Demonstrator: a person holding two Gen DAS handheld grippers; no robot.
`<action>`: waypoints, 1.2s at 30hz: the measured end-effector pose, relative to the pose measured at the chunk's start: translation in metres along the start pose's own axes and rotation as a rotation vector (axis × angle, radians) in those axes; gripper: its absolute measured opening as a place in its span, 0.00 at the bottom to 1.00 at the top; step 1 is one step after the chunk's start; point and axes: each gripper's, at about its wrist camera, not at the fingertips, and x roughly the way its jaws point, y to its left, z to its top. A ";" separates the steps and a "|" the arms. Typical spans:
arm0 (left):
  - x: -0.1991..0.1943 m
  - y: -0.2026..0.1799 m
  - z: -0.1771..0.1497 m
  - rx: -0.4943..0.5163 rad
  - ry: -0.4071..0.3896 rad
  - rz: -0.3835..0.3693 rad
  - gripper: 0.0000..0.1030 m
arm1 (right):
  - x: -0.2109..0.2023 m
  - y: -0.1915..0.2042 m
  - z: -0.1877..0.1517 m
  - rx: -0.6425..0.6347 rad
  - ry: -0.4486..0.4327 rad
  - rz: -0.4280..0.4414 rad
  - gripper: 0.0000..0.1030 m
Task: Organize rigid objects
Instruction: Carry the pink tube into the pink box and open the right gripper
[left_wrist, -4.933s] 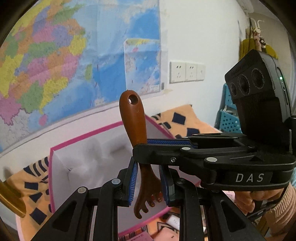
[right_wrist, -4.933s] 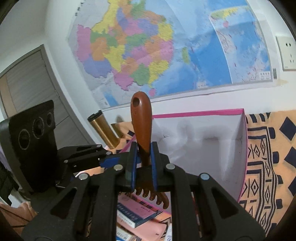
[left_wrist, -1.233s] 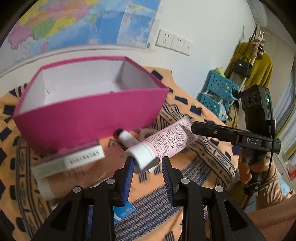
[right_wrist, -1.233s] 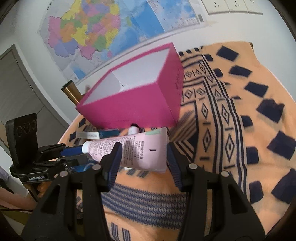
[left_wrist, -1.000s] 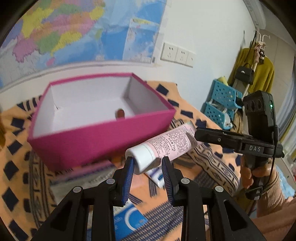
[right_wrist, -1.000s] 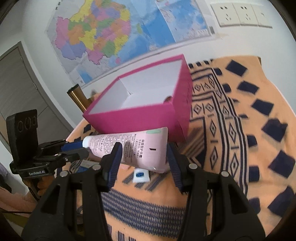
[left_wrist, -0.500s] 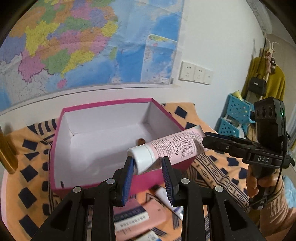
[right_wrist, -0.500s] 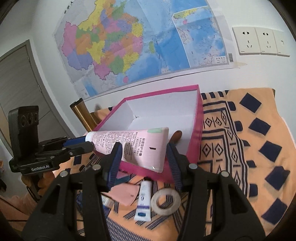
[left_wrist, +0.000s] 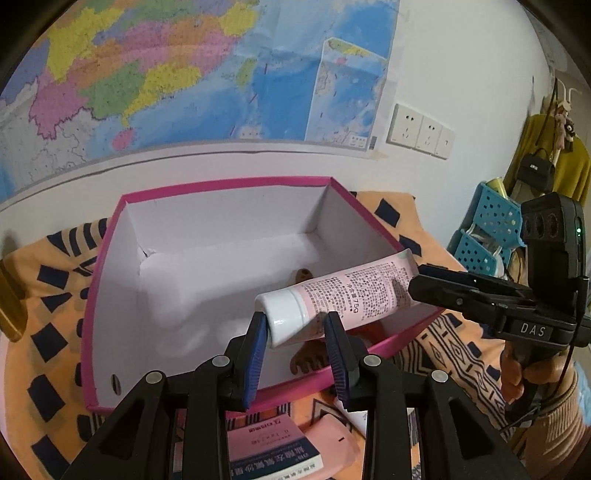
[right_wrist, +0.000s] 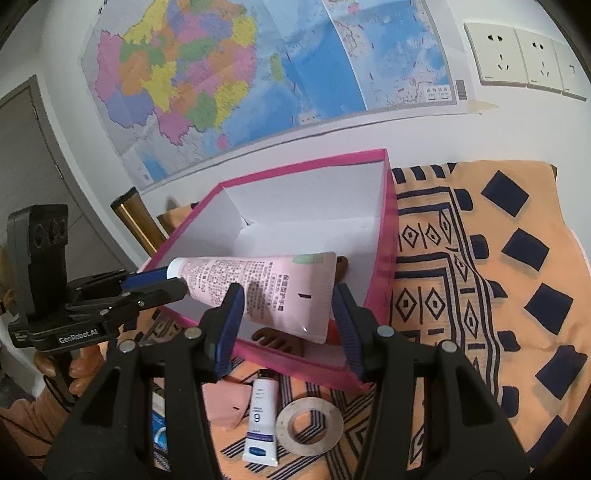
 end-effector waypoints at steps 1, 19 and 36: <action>0.002 0.000 0.000 -0.002 0.005 0.002 0.31 | 0.002 -0.001 0.000 -0.001 0.005 -0.007 0.51; 0.032 0.013 -0.001 -0.050 0.090 -0.006 0.31 | 0.011 0.013 -0.001 -0.083 0.028 -0.128 0.51; 0.023 0.012 -0.003 -0.021 0.041 -0.026 0.32 | 0.005 0.020 -0.006 -0.080 0.011 -0.141 0.58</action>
